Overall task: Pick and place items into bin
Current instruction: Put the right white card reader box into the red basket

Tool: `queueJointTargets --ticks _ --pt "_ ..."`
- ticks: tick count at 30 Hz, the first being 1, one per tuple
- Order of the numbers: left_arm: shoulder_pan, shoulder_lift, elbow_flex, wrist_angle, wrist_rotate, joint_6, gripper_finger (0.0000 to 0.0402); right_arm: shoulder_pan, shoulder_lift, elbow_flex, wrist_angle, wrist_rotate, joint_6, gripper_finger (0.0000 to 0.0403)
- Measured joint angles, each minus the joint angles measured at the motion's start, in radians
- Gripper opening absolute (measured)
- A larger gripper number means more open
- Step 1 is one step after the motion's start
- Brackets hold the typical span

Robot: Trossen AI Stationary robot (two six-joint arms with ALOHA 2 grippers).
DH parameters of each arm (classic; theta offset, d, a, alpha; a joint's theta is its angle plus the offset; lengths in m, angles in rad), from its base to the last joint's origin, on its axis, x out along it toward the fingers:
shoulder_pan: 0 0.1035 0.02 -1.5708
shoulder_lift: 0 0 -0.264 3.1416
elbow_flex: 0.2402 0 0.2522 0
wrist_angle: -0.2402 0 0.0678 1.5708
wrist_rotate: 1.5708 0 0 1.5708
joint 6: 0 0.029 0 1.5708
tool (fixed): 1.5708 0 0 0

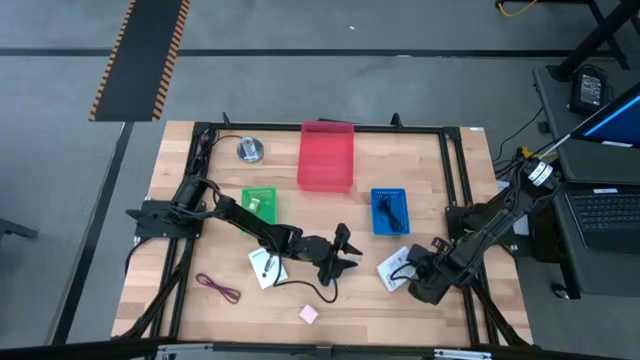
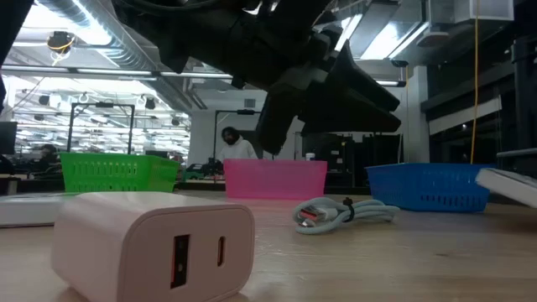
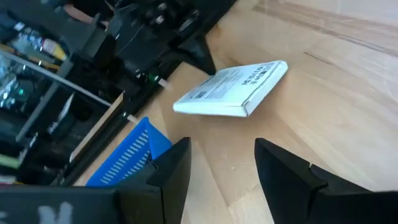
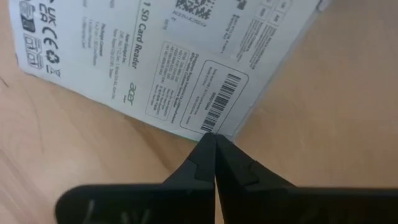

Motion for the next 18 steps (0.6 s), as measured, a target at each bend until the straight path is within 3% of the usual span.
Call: queueJointTargets --ticks 11,18 --pt "0.018 0.004 0.000 -0.017 0.064 0.203 0.0173 -0.100 0.001 -0.002 0.063 -0.004 -0.109 0.0000" --pt "0.047 0.004 0.000 -0.058 0.110 0.251 0.0172 -0.146 0.002 -0.003 0.101 -0.006 -0.159 0.0000"
